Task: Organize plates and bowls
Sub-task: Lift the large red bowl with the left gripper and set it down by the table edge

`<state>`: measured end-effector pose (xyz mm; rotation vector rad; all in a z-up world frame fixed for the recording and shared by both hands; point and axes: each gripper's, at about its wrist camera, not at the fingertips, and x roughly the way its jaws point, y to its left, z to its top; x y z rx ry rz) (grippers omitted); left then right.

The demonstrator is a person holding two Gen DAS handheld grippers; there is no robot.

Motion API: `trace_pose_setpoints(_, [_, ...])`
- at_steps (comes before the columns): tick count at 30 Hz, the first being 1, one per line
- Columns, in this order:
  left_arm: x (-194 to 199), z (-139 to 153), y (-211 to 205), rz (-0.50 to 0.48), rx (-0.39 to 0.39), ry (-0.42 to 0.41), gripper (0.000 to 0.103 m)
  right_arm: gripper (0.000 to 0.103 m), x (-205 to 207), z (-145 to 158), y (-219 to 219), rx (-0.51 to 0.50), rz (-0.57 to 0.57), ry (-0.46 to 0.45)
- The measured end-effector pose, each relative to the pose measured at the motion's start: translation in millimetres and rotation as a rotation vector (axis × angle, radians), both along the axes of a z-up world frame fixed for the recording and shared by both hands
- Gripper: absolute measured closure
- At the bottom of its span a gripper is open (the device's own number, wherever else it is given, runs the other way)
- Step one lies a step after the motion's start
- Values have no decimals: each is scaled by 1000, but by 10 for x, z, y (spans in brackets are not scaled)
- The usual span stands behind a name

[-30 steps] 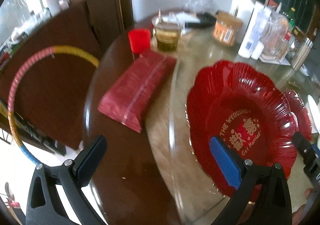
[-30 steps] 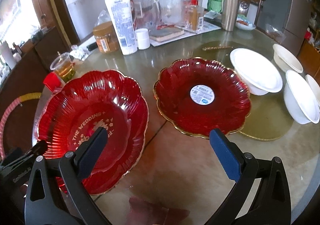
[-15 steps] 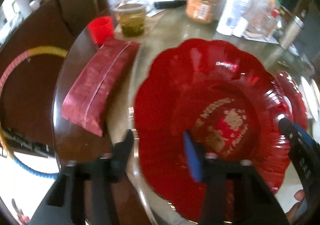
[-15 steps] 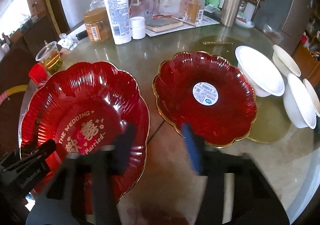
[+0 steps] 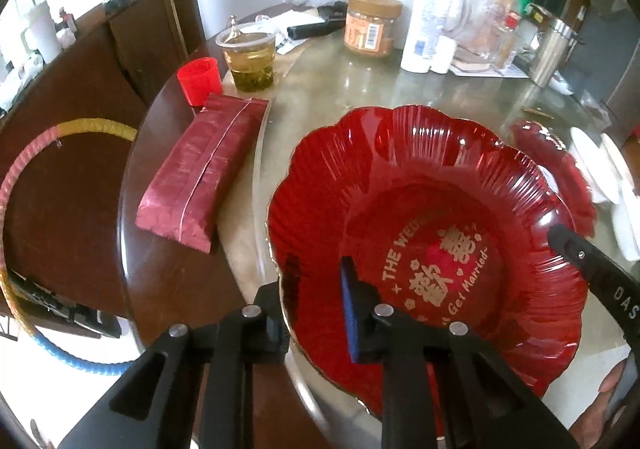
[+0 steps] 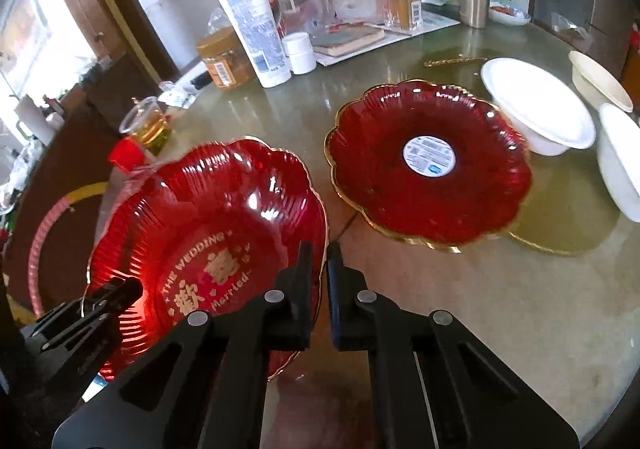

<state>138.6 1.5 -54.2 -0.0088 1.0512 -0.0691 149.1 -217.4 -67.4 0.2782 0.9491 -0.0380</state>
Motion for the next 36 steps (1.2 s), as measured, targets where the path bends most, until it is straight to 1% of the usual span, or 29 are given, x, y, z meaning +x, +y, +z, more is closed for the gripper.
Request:
trace_pose_setpoints(3, [-195,86,12,-13,6,-31,83,97,-224,76,27,2,18,-19])
trace_pose_setpoints(6, [-400,106,26,-17,10,-44,83,97,-410,62,81,-16,31,-24])
trace_pose_setpoints(9, [-540,57,33,-26,2,-25,83,97,-561,7,82,-20,31,-19])
trace_pose_setpoints(12, [-625,-27,-9,-33,10,-7,83,97,-662,-82,68,-37,26,1])
trace_pose_setpoints(15, [-693,-120,-68,-44,17,22,79,97,-712,-158,39,-53,24,17])
trace_pose_setpoints(19, [-762,-138,-102,-38,35,32,74,96,-775,-117,9,-69,41,16])
trace_pose_setpoints(21, [-848,-74,-71,-25,45,10,73,96,-830,-54,-20,-79,55,-4])
trace_pose_setpoints(22, [-887,-44,-55,-20,49,-5,69,96,-861,-27,-42,-68,58,-16])
trace_pose_setpoints(23, [-932,-3,-39,-11,52,-26,62,96,-899,4,-72,-54,62,-35])
trace_pose_setpoints(25, [-1036,85,-3,2,52,-66,56,96,-973,44,-113,-48,65,-59])
trace_pose_setpoints(28, [-1193,191,69,10,54,-104,56,96,-1115,116,-278,-3,55,-95])
trace_pose_setpoints(30, [-1281,275,120,11,54,-120,56,96,-1209,194,-457,16,19,-132])
trace_pose_setpoints(32, [-1328,372,159,16,53,-138,56,90,-1262,264,-625,32,-14,-153])
trace_pose_setpoints(34, [-1353,497,181,14,31,-157,56,89,-1285,323,-808,71,-42,-171])
trace_pose_setpoints(36, [-1364,670,157,-4,-8,-179,55,89,-1266,365,-977,109,-63,-184])
